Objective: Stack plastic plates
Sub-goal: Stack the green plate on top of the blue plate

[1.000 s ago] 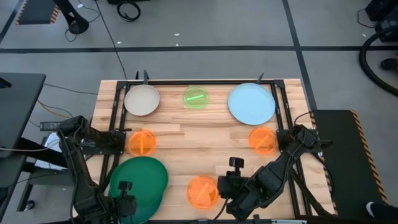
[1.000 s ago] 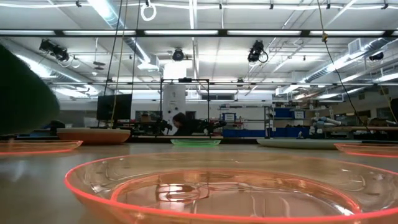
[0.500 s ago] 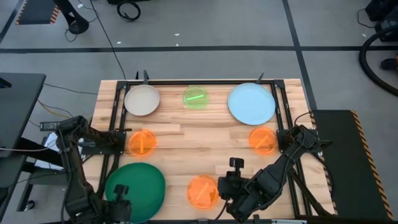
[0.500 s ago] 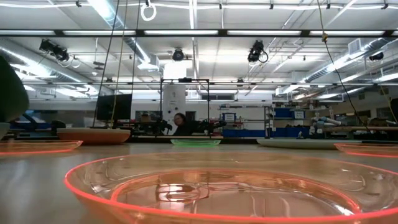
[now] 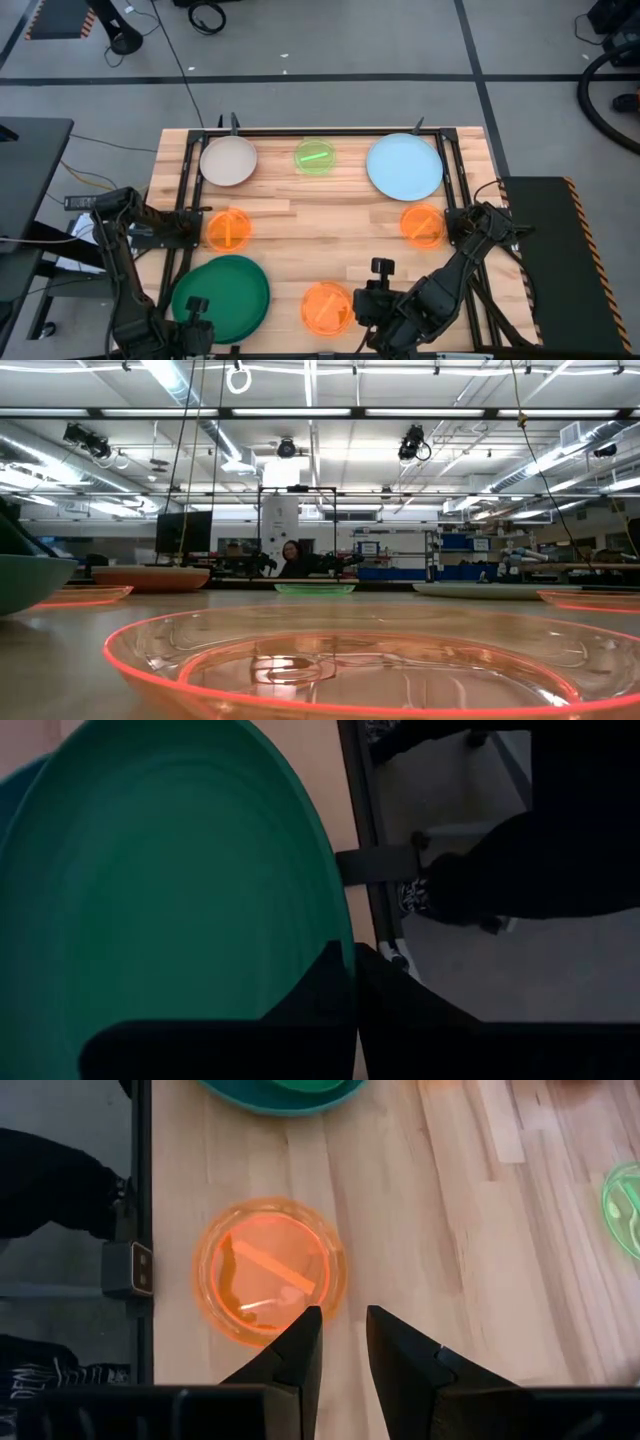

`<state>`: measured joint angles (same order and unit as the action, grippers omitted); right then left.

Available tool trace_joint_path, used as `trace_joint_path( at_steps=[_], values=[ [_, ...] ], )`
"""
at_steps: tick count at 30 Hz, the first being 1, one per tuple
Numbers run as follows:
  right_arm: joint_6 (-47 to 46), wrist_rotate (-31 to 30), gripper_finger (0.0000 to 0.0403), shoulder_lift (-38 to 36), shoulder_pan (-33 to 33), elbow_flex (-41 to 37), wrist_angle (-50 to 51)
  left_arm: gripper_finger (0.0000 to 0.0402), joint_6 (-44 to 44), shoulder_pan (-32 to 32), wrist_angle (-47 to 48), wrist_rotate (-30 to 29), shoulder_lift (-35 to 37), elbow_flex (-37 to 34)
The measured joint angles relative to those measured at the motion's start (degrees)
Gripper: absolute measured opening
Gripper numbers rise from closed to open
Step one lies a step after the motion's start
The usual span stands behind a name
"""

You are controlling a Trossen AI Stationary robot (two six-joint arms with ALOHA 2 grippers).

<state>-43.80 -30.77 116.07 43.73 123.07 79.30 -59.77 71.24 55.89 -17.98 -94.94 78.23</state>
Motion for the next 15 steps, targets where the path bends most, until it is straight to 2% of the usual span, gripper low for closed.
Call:
trace_joint_path(
  at_steps=[15],
  values=[
    [-1.08,-2.88,0.0091,0.00,0.32,0.00,0.18,0.0064,2.18,-1.02,-1.58,0.16,-4.57,0.01]
  ],
)
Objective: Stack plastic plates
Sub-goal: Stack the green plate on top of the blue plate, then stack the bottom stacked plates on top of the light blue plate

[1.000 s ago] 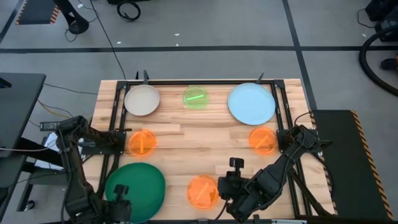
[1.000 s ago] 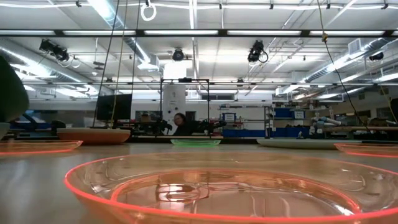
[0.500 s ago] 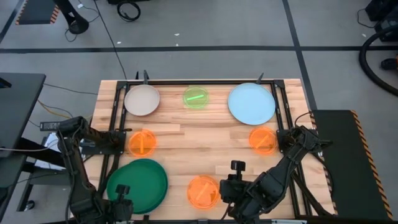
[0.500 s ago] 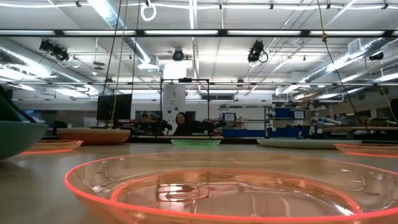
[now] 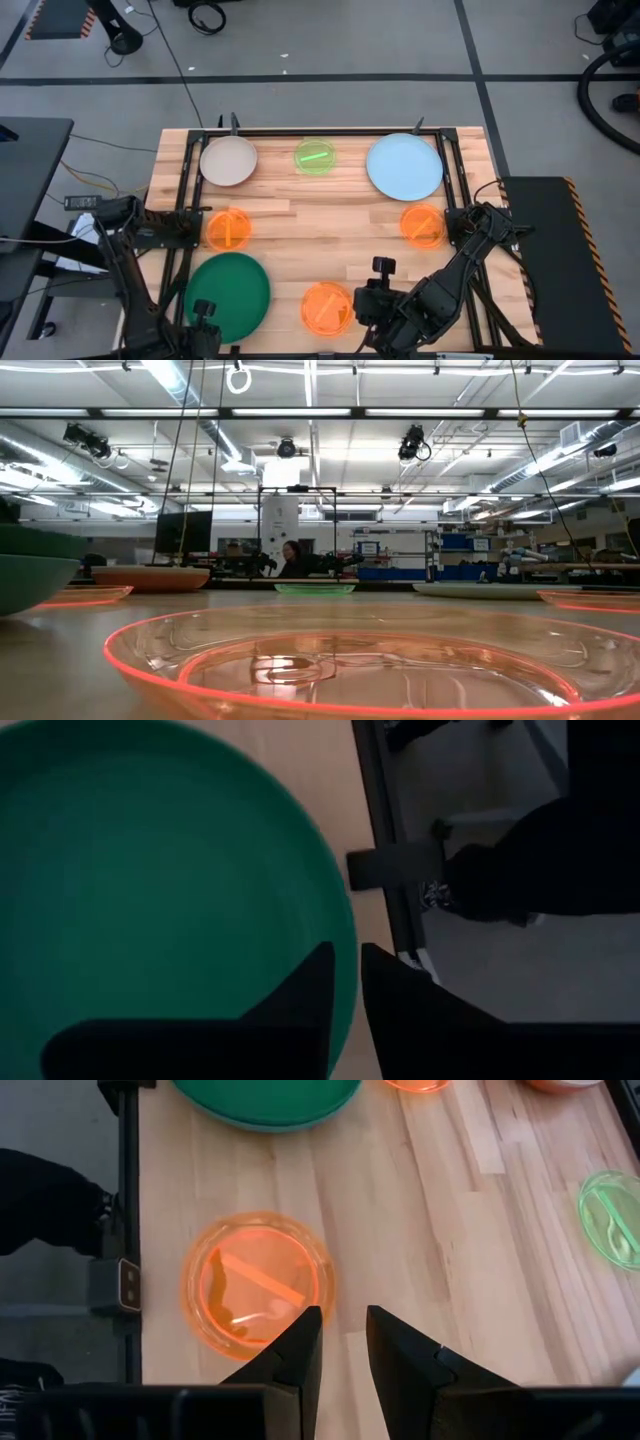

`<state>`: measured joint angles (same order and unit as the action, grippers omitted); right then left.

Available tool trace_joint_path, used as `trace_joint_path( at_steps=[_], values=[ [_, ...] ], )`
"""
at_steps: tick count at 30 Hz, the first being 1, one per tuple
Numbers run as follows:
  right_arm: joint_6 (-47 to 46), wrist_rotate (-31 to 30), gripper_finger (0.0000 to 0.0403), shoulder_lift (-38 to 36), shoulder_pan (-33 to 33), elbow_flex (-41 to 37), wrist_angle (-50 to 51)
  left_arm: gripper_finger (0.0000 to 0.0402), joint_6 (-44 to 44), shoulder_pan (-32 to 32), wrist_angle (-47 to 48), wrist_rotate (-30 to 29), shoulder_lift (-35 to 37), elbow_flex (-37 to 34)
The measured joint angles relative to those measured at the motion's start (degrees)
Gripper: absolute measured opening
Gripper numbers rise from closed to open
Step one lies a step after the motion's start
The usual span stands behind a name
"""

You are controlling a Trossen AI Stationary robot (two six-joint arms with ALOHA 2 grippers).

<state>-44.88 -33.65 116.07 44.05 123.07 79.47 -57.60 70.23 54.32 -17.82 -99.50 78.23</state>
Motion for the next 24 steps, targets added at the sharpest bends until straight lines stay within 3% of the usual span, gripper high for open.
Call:
trace_joint_path(
  at_steps=[9,13,15,19,24],
  values=[
    [-1.84,-0.09,0.0091,0.00,-0.04,-1.08,-1.07,0.0081,3.35,-1.80,0.39,-0.93,0.90,0.13],
    [-6.23,-1.19,0.0091,0.00,-0.68,-4.34,-1.17,0.0088,8.55,-3.57,-0.17,-8.56,3.75,0.33],
    [-9.12,-0.28,0.0091,0.00,-1.49,-6.36,-1.24,0.0092,9.61,-5.18,-0.25,-9.44,5.34,0.03],
    [-10.54,1.53,0.0096,0.00,-2.32,-10.09,-2.88,0.0114,8.63,-9.24,-0.01,-9.45,6.84,-0.81],
    [-12.55,1.81,0.0109,0.07,-2.29,-12.97,-6.59,0.0168,0.44,-11.95,-3.57,-7.88,6.60,-0.87]
  ],
)
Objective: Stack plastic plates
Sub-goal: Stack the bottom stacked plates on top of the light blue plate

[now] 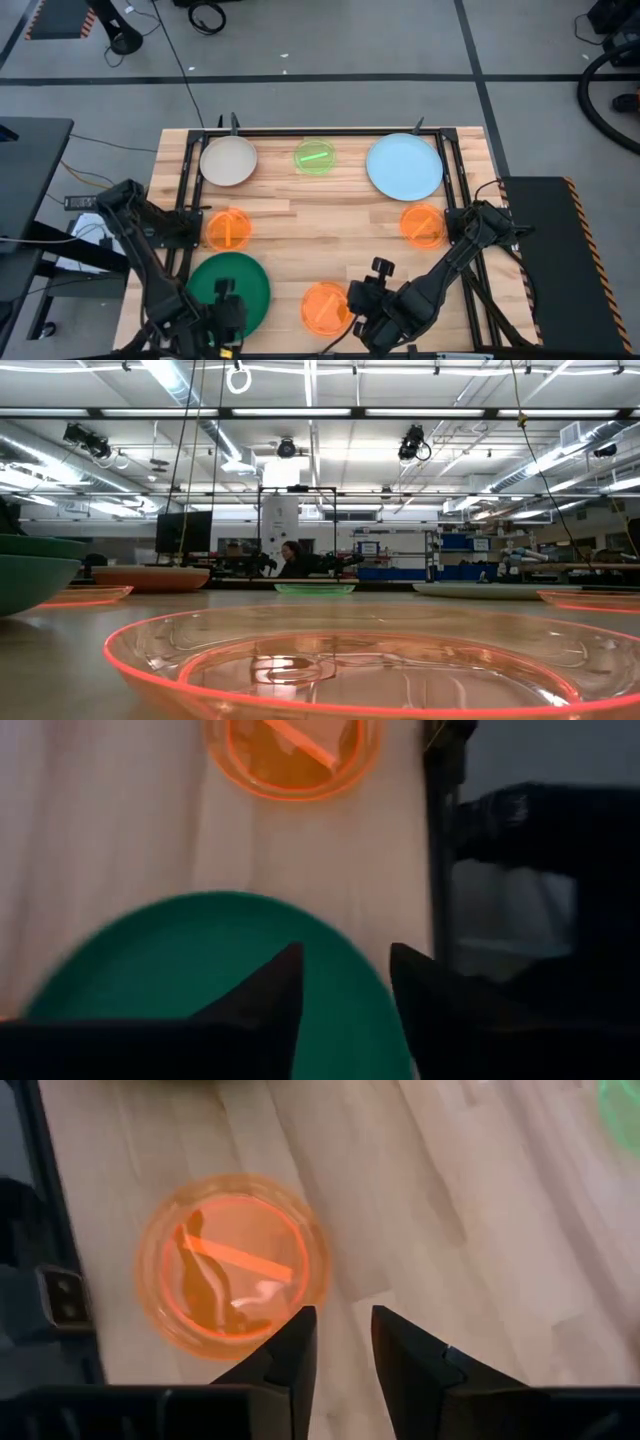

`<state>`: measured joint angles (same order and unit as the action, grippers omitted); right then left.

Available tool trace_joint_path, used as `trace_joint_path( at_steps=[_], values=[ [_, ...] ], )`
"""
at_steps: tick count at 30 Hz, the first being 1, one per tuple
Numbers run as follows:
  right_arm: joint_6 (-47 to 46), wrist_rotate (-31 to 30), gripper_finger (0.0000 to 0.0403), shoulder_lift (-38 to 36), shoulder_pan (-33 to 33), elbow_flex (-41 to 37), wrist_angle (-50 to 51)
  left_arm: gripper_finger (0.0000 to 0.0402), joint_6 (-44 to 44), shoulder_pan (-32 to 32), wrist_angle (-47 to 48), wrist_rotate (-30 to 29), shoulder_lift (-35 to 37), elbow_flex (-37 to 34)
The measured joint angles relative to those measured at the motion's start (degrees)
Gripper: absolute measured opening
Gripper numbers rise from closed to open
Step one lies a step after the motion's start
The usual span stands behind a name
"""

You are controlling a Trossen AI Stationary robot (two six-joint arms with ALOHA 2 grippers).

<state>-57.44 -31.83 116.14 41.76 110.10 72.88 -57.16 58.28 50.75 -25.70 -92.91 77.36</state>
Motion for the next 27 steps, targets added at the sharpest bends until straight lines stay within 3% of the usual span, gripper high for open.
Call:
trace_joint_path(
  at_steps=[7,15,27],
  values=[
    [-0.19,0.03,0.0117,-0.04,0.00,-0.71,-1.23,0.0232,-5.40,2.23,-3.75,2.40,-4.07,0.00],
    [0.16,-1.14,0.0117,-0.04,0.00,-0.71,-1.07,0.0235,-10.25,4.54,-3.14,-2.96,-9.77,0.00],
    [0.60,-1.66,0.0116,-0.04,-0.04,-0.71,-1.04,0.0235,-12.70,5.04,-5.41,-3.51,-20.17,0.00]
  ],
)
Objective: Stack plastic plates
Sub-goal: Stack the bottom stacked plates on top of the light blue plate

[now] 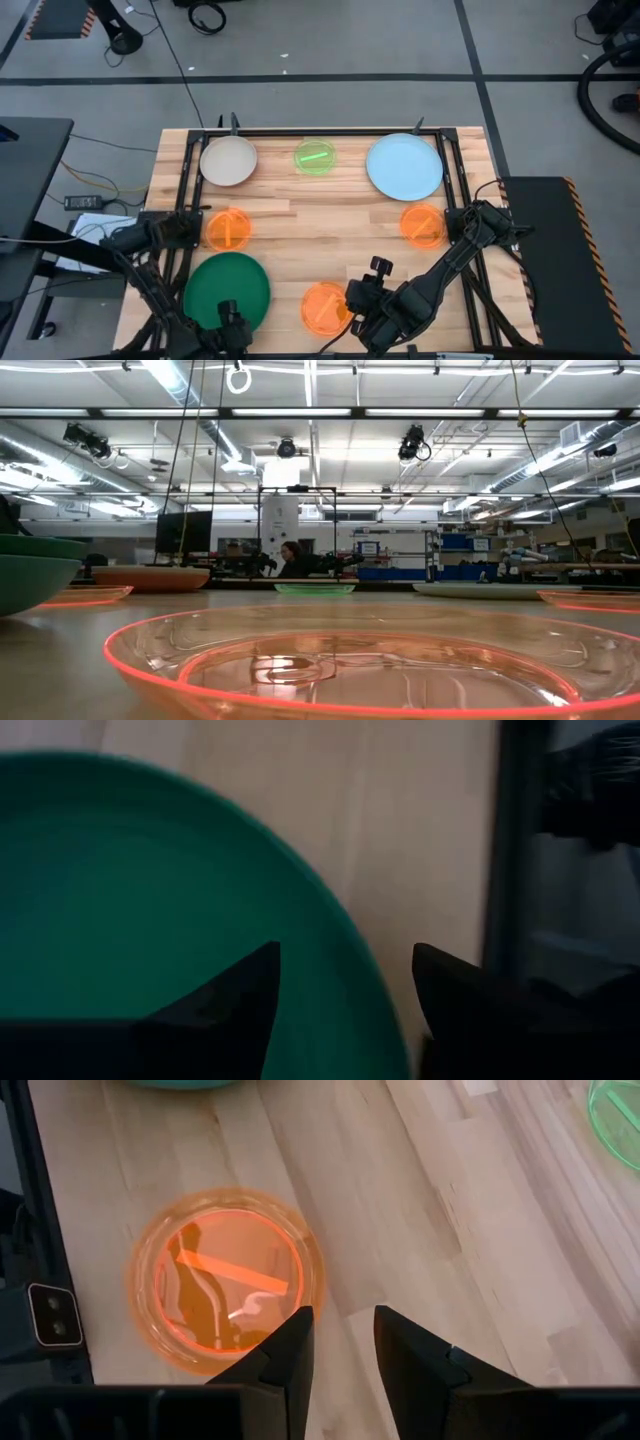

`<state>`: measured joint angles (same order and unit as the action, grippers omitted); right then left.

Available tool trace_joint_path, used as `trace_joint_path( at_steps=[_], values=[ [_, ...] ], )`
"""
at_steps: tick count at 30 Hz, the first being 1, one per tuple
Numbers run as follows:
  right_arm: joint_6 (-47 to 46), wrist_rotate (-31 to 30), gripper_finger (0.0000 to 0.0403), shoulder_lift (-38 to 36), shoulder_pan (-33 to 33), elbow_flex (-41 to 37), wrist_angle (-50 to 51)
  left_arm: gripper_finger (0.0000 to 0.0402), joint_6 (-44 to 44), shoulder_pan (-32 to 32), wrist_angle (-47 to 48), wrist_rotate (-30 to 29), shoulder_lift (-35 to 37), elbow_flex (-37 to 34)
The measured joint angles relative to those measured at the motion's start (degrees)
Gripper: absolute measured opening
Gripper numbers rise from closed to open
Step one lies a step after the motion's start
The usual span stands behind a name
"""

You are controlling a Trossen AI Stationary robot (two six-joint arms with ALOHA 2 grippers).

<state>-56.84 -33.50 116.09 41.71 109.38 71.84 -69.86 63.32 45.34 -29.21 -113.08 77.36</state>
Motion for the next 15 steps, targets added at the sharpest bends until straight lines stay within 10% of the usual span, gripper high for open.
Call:
trace_joint_path(
  at_steps=[8,15],
  values=[
    [-0.04,0.04,0.0116,0.00,0.02,0.00,-0.09,0.0217,-4.71,-1.15,1.14,0.82,-1.46,0.00],
    [0.68,0.41,0.0116,0.00,0.02,0.00,0.01,0.0103,-4.34,-1.98,4.26,2.78,-1.44,0.02]
  ],
)
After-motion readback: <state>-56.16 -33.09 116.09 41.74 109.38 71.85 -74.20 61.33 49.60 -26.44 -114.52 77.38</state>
